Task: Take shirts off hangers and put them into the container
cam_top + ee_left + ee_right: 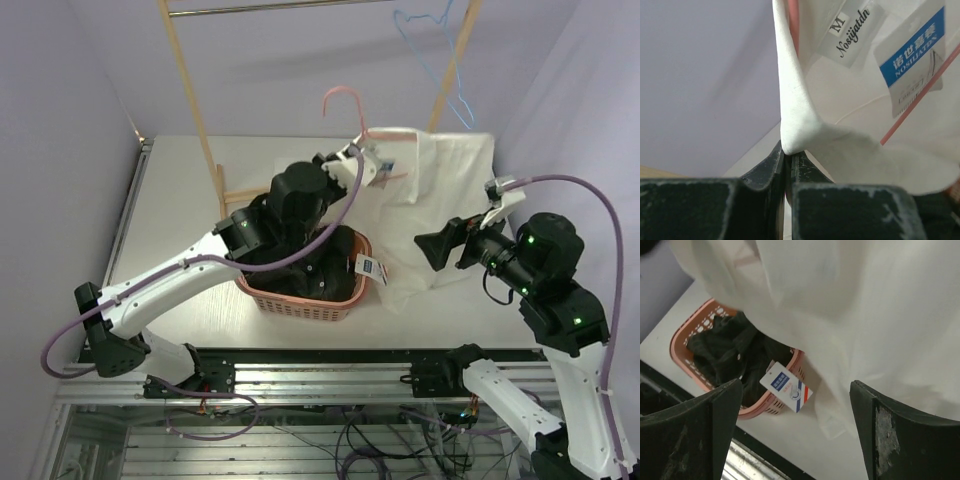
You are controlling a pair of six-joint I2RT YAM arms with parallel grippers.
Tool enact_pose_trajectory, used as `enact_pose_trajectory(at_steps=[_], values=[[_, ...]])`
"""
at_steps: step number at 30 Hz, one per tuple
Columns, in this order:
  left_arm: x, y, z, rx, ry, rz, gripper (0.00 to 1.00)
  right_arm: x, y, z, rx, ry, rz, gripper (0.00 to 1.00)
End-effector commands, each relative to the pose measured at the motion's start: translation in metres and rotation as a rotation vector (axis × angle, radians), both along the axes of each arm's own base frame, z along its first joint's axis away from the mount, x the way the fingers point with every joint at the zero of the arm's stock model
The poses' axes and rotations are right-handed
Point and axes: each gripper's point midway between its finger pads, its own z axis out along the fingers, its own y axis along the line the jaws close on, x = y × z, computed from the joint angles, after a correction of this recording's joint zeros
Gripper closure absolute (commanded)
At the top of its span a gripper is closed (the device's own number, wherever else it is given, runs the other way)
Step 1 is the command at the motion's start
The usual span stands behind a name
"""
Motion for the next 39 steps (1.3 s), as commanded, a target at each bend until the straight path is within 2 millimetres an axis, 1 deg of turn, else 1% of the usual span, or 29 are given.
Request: enact_pose_trajectory(at_steps=[1,3,6,10,17,21,22,24,26,29,33,34,35,36,37,38,39], values=[[-0.001,0.000,0.068,-0.228,-0.015,0.033,0.93,0.003,0.016,-0.008,0.056,-0.013,0.066,0.11],[0.000,-0.002,0.076,-0.234,-0.008,0.038,0.93,0.011,0.008,-0.012,0.042,-0.028,0.008,0.10],[-0.002,0.000,0.087,-0.250,-0.008,0.035,0.93,0.022,-0.006,-0.017,0.019,-0.049,-0.080,0.06],[-0.006,0.004,0.088,-0.263,-0.008,0.032,0.93,0.035,-0.026,-0.016,-0.004,-0.091,-0.205,0.04],[-0.010,0.008,0.086,-0.266,0.005,0.021,0.93,0.057,-0.037,-0.025,-0.024,-0.124,-0.302,0.03],[-0.015,0.011,0.091,-0.286,0.010,0.001,0.93,0.066,-0.047,-0.025,-0.006,-0.138,-0.377,0.03],[-0.017,0.011,0.093,-0.293,0.011,-0.004,0.93,0.068,-0.047,-0.023,0.004,-0.144,-0.390,0.03],[-0.019,0.011,0.094,-0.302,0.019,-0.015,0.93,0.075,-0.044,-0.032,0.011,-0.134,-0.388,0.03],[-0.021,0.011,0.094,-0.309,0.027,-0.026,0.93,0.084,-0.038,-0.033,0.036,-0.133,-0.379,0.03],[-0.023,0.010,0.090,-0.313,0.037,-0.035,0.93,0.098,-0.030,-0.034,0.057,-0.124,-0.370,0.03],[-0.024,0.009,0.083,-0.314,0.051,-0.041,0.93,0.114,-0.020,-0.033,0.081,-0.125,-0.355,0.07],[-0.025,0.008,0.082,-0.314,0.053,-0.043,0.93,0.117,-0.020,-0.033,0.079,-0.126,-0.355,0.10],[-0.024,0.008,0.081,-0.311,0.055,-0.042,0.93,0.119,-0.019,-0.033,0.073,-0.125,-0.353,0.19],[-0.024,0.007,0.079,-0.307,0.056,-0.041,0.93,0.121,-0.019,-0.036,0.061,-0.115,-0.354,0.32],[-0.023,0.007,0.076,-0.297,0.057,-0.036,0.93,0.123,-0.019,-0.035,0.049,-0.109,-0.358,0.51],[-0.022,0.007,0.072,-0.284,0.060,-0.030,0.93,0.123,-0.022,-0.031,0.039,-0.109,-0.369,0.77],[-0.020,0.008,0.067,-0.268,0.059,-0.020,0.93,0.122,-0.026,-0.029,0.030,-0.102,-0.392,0.99]])
